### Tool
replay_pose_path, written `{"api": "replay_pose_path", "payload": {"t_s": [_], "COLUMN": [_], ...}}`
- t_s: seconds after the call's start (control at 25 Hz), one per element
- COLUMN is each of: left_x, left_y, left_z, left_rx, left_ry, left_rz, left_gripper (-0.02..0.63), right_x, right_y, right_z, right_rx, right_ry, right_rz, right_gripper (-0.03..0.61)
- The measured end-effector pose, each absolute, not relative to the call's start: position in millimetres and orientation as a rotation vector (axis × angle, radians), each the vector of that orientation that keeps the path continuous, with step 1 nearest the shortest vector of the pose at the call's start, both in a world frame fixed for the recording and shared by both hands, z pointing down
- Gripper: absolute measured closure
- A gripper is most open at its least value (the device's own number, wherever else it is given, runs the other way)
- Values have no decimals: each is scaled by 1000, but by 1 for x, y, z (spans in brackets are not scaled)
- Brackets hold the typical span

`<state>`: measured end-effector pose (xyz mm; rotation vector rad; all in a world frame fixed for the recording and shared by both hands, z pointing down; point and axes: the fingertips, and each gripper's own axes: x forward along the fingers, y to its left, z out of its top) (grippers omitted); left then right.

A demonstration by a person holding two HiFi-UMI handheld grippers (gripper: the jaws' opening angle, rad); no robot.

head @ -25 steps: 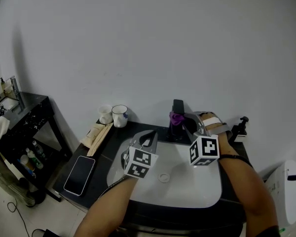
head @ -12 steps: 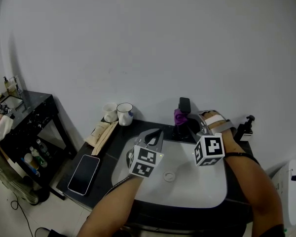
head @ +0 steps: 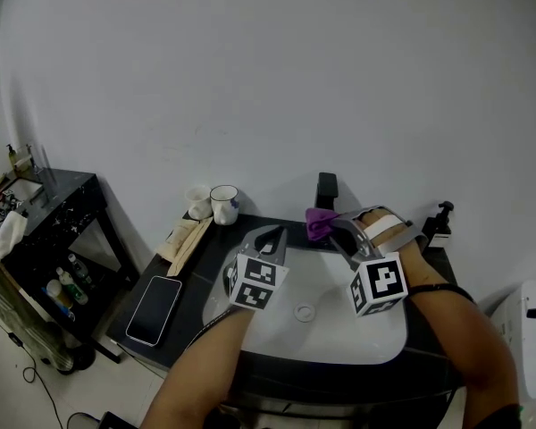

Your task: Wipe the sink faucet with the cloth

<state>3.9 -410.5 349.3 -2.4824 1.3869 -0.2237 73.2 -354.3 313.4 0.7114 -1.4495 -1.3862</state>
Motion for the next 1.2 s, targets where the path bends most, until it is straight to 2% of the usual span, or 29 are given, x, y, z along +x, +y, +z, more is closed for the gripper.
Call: {"api": "replay_pose_path", "payload": {"t_s": [0.68,1.2], "left_x": [-12,-6], "left_y": [-415,-413], "left_z": [354,352], "left_rx": [-2499,-2518], "left_ry": [1454,1443], "left_rz": [-246,-220], "left_gripper": [597,597], "right_x": [75,101], "right_y": [-286,-358], "right_z": [343,373], "right_rx": [686,960], "right_ry": [-1492,-1513], "right_rz": [-1419,-1330], "right_gripper": [517,517]}}
